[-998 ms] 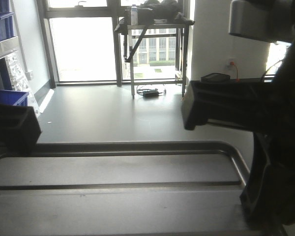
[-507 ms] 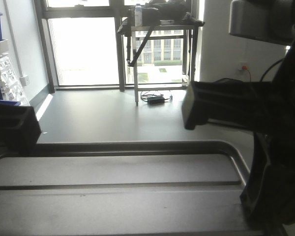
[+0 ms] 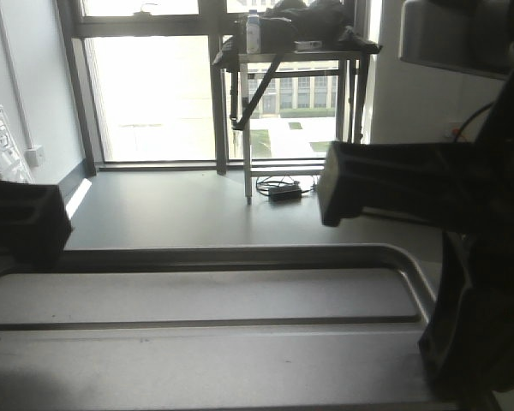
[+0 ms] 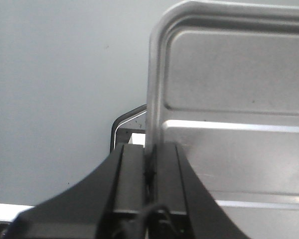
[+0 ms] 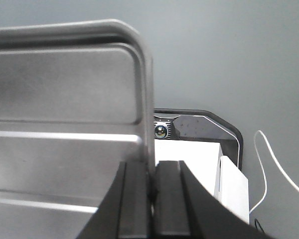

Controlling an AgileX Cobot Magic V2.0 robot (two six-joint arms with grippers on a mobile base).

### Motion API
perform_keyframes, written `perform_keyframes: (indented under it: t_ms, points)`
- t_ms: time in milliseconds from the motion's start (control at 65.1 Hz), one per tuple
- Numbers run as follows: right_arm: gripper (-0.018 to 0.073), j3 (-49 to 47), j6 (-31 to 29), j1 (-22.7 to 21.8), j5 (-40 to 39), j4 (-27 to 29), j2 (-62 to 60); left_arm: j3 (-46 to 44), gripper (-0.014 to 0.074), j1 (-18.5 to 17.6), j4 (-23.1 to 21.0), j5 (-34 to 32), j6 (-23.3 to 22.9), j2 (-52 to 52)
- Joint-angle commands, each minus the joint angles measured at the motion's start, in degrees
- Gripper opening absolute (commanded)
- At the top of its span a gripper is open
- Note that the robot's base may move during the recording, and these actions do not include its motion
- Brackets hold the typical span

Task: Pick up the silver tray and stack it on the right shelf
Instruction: 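Hold the tray in both grippers while the base drives to the other shelf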

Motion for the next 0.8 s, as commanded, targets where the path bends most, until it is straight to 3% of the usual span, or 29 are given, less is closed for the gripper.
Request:
perform_keyframes:
  t_ms: [0,783]
  points:
    - [0.0071,-1.0,-0.1,-0.51,6.44,-4.22,-1.54,-0.88,-0.0101,-0.11,3.53,16.22,0.05,-1.3]
    - [0.0071,-1.0,-0.1,-0.51,7.59,-4.22,-1.54,-0.88,-0.0101,-0.11,3.73,16.22,0.05,-1.3]
